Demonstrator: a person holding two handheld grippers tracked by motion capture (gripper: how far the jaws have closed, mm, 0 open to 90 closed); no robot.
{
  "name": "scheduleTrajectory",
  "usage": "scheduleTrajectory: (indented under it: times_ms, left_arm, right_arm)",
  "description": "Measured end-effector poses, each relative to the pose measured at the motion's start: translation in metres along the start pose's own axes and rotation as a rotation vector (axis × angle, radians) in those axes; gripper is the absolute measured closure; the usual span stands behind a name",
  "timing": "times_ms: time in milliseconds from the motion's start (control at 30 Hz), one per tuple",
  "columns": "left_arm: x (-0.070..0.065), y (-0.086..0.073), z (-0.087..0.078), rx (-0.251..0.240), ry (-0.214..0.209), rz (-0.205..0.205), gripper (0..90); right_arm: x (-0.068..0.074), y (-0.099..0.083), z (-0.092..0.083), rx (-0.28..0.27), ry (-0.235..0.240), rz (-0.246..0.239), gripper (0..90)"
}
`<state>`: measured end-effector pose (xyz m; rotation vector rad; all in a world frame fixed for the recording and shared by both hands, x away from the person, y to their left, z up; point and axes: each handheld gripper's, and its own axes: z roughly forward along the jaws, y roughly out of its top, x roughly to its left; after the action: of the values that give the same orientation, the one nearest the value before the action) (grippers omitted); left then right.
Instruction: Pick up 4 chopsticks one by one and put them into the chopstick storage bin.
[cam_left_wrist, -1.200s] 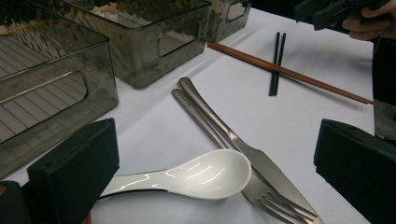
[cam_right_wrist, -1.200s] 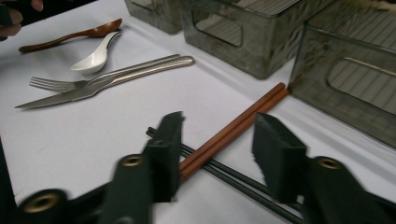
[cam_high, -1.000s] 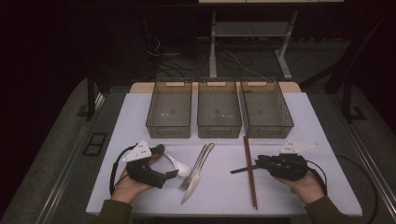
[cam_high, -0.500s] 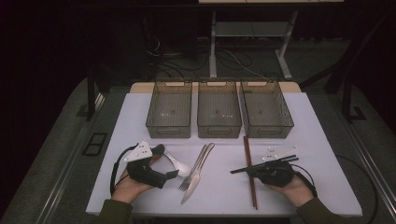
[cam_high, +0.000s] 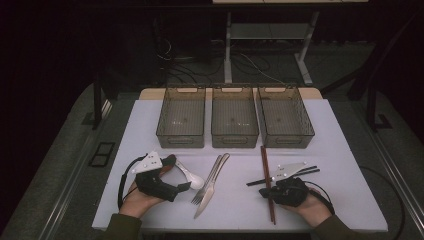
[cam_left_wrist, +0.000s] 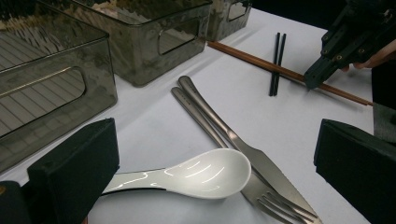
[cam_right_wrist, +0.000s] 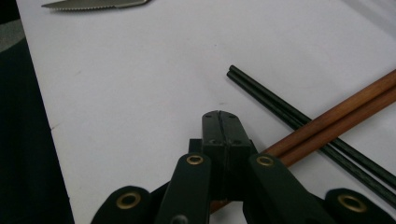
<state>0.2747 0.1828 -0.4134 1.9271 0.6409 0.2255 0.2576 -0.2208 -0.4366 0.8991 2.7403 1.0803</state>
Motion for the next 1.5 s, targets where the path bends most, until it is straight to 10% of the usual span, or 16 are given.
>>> scheduleTrajectory:
  times_ms: [1500]
  left_arm:
    - [-0.001, 0.0, -0.003, -0.01, 0.003, 0.0, 0.0]
  right_arm:
    - [-0.011, -0.015, -0.013, 0.064, -0.097, 0.017, 89.7]
